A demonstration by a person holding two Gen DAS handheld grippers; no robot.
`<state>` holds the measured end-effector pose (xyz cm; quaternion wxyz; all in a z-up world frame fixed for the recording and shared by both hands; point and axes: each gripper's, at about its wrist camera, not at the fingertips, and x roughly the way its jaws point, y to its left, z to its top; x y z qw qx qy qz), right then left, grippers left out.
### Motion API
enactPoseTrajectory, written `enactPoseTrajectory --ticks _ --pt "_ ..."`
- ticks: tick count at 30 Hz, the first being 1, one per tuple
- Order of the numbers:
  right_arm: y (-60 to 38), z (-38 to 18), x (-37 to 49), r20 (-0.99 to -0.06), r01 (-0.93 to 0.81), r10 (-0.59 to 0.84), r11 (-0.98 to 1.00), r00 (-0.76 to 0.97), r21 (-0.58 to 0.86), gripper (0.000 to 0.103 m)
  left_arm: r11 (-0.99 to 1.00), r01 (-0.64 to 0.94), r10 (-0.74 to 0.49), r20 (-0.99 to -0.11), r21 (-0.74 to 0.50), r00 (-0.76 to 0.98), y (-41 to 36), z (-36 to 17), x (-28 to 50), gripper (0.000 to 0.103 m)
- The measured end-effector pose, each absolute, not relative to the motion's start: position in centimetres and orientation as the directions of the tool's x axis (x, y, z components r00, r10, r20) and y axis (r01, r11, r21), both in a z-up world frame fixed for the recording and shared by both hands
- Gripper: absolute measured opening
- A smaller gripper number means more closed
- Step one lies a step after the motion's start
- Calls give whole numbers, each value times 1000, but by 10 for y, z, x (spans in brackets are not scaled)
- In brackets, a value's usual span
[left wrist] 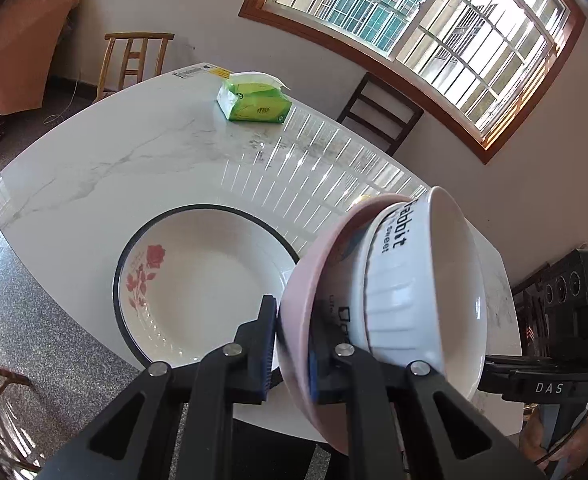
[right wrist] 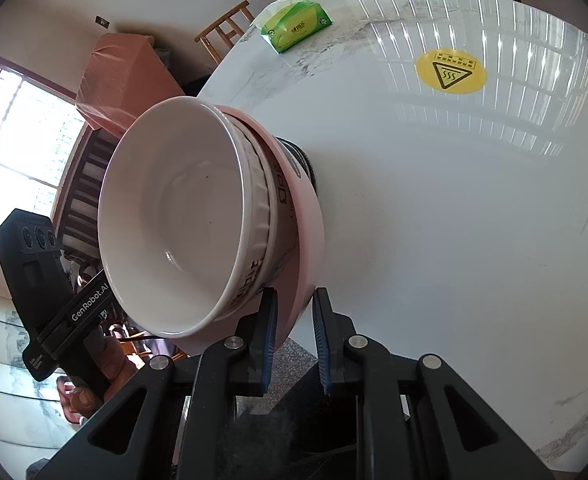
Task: Organize plates and bowls
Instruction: 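Lower the bowl stack onto the pink-flowered dish and open both tools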
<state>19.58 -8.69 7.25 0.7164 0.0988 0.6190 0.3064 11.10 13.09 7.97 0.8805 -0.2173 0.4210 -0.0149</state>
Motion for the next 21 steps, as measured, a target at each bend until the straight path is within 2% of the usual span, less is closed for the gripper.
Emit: enactPoseTrajectory --ticks 11,21 --pt "-37 64 212 -824 -344 567 770 -20 538 18 882 -250 -157 -750 -399 643 185 75 119 11" --pt "-19 50 221 -847 -339 527 787 -66 516 18 856 -294 -178 -775 -426 607 208 49 135 11"
